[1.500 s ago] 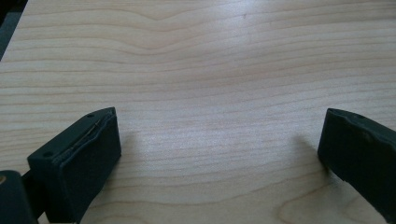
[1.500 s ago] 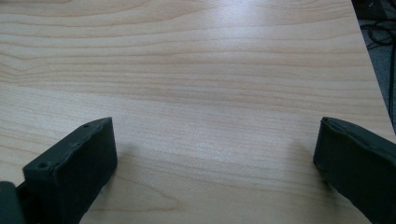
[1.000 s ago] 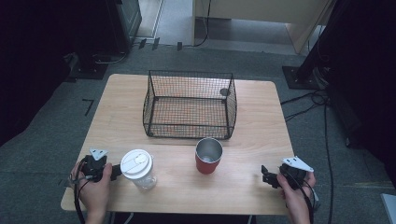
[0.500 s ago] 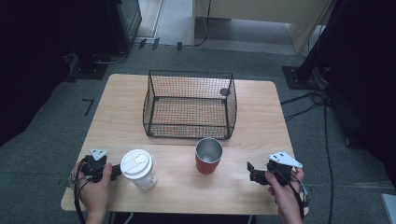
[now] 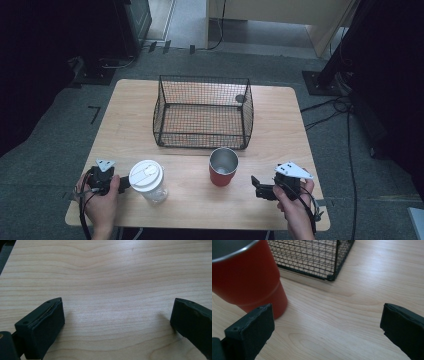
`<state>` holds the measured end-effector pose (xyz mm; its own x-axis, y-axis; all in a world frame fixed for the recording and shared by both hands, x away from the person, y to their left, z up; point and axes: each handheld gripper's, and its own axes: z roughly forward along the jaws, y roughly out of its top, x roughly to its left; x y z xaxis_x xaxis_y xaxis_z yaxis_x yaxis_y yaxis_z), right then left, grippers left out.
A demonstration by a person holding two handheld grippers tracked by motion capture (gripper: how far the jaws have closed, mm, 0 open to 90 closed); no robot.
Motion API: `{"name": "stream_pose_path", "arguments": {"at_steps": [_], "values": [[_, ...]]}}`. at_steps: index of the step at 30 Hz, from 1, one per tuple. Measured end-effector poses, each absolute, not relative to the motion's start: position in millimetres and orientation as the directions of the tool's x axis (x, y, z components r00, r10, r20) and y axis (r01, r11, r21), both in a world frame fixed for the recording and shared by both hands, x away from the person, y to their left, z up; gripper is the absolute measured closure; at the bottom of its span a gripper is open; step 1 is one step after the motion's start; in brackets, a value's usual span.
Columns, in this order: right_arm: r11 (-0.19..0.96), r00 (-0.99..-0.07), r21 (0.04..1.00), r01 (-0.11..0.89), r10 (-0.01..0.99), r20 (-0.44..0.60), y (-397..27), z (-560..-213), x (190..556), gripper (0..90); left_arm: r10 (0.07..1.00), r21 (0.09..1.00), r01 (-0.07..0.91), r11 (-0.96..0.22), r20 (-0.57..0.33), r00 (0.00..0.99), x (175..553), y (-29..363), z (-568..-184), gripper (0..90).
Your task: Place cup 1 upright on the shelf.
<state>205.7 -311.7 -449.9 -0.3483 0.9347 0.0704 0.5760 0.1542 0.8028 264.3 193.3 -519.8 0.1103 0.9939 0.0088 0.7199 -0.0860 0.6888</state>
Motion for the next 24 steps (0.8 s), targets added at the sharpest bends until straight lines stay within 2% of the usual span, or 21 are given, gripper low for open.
{"name": "stream_pose_path", "arguments": {"at_steps": [24], "values": [[0.223,-0.499,0.833,0.507,0.864,0.073,-251,-437,212,0.0,0.994,0.689,0.72,-0.086,0.008,0.11,264,193,-520,0.1]]}}
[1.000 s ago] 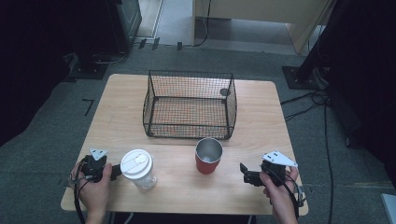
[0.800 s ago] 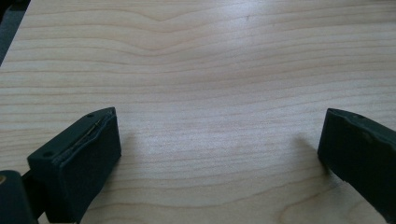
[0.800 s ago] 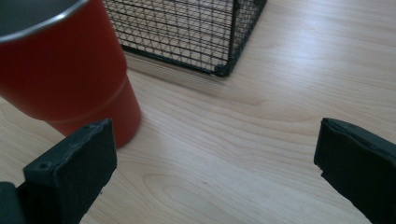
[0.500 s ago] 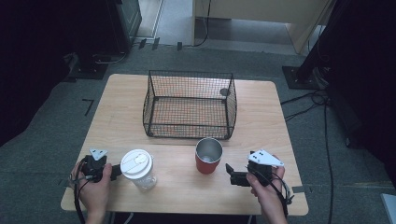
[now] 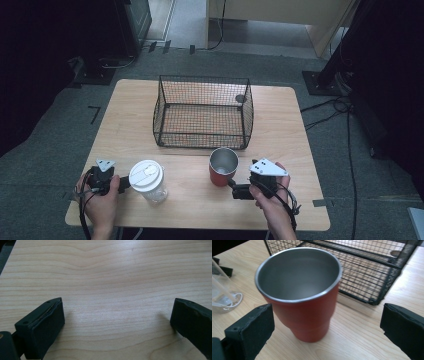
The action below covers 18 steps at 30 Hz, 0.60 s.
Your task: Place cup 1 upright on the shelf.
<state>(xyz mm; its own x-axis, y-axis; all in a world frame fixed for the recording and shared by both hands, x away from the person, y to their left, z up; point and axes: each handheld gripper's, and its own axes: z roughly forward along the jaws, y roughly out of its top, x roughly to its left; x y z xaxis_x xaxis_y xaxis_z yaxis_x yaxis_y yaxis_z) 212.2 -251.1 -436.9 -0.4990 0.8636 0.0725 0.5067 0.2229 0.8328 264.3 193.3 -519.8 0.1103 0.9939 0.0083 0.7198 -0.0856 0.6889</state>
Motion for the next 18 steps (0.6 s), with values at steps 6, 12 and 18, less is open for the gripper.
{"name": "stream_pose_path", "arguments": {"at_steps": [6,12,18], "values": [[0.231,-0.521,0.832,0.504,0.85,0.08,-239,-438,216,0.0,0.994,0.689,0.72,-0.086,0.008,0.11,264,193,-520,0.1],[0.237,-0.535,0.832,0.502,0.841,0.083,-229,-439,220,0.0,0.994,0.689,0.72,-0.086,0.008,0.111,264,193,-520,0.1],[0.23,-0.537,0.833,0.503,0.839,0.092,-220,-439,225,0.0,0.994,0.69,0.719,-0.083,0.005,0.11,264,193,-520,0.1]]}}
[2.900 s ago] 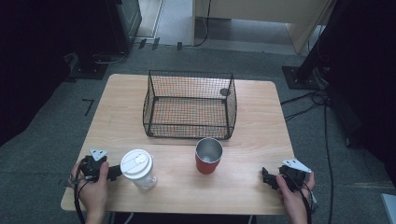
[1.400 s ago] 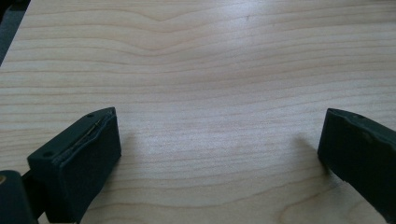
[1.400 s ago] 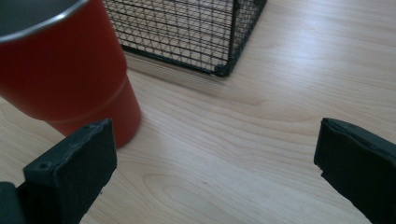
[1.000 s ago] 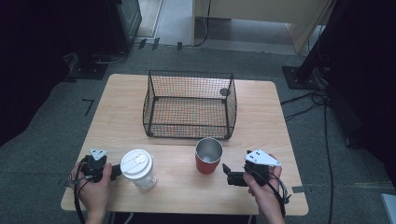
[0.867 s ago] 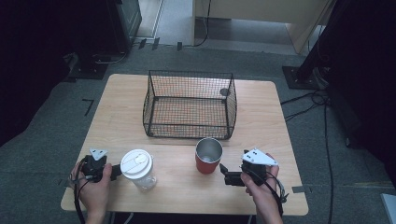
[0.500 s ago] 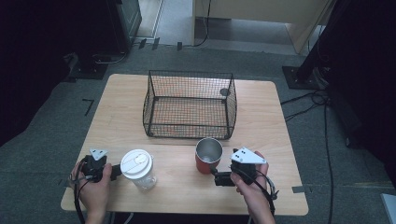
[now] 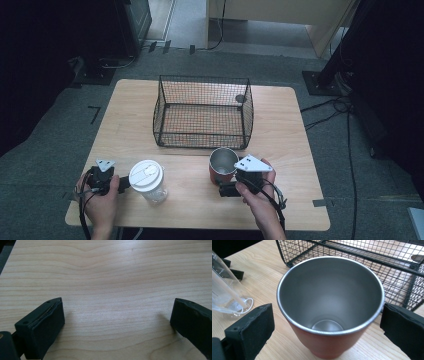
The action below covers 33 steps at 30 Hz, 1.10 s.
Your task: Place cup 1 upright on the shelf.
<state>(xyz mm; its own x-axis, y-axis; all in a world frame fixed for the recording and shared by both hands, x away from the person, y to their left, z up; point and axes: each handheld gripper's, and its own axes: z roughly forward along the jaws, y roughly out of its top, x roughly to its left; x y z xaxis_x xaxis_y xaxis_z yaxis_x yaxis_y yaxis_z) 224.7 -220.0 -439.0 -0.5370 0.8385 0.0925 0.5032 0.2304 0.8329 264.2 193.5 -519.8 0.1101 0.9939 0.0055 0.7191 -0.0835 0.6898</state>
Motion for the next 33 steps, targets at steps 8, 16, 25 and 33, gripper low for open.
{"name": "stream_pose_path", "arguments": {"at_steps": [8,16,25,33], "values": [[0.221,-0.526,0.832,0.508,0.845,0.097,-212,-441,231,0.0,0.994,0.69,0.719,-0.084,0.007,0.11,264,193,-520,0.1],[0.206,-0.492,0.833,0.513,0.866,0.088,-205,-443,237,0.8,0.994,0.69,0.719,-0.084,0.006,0.11,264,193,-520,0.1],[0.188,-0.464,0.828,0.528,0.881,0.095,-201,-449,242,3.7,0.994,0.689,0.72,-0.085,0.008,0.11,264,193,-520,0.1],[0.19,-0.453,0.823,0.535,0.887,0.09,-198,-448,241,5.7,0.994,0.69,0.719,-0.083,0.005,0.11,264,194,-520,0.1]]}}
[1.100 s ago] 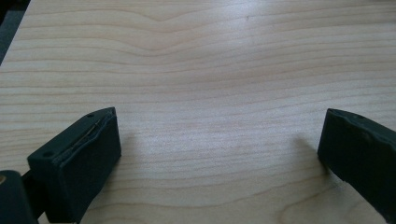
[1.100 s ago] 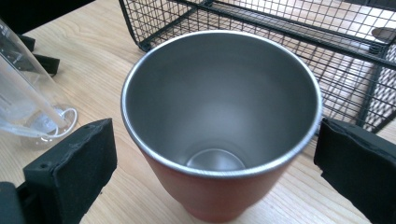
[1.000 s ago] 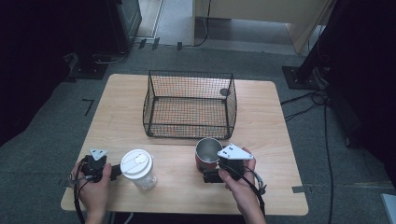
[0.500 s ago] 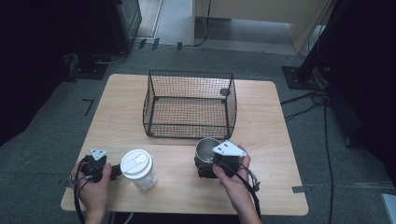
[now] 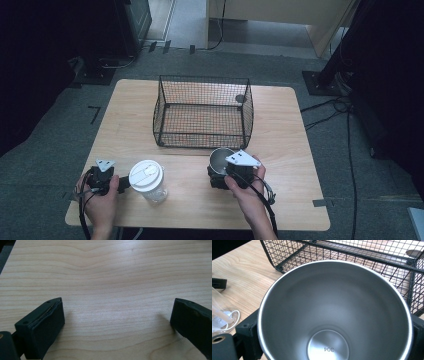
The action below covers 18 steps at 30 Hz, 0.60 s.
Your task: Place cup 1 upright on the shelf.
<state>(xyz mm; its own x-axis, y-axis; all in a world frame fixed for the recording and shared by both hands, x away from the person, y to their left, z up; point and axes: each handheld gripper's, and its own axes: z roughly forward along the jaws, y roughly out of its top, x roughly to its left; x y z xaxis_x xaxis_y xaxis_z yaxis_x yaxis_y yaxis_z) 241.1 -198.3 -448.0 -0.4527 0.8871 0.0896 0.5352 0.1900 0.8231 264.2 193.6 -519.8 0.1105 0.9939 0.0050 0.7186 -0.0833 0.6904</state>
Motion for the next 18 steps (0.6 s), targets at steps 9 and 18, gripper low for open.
{"name": "stream_pose_path", "arguments": {"at_steps": [9,18], "values": [[0.199,-0.473,0.832,0.518,0.877,0.085,-196.4,-446.8,238.9,6.9,0.994,0.69,0.719,-0.083,0.005,0.111,264.3,193.6,-519.8,0.1],[0.182,-0.461,0.834,0.522,0.882,0.096,-196.7,-445.1,238.5,7.1,0.994,0.691,0.718,-0.082,0.004,0.11,264.2,193.7,-519.8,0.1]]}}
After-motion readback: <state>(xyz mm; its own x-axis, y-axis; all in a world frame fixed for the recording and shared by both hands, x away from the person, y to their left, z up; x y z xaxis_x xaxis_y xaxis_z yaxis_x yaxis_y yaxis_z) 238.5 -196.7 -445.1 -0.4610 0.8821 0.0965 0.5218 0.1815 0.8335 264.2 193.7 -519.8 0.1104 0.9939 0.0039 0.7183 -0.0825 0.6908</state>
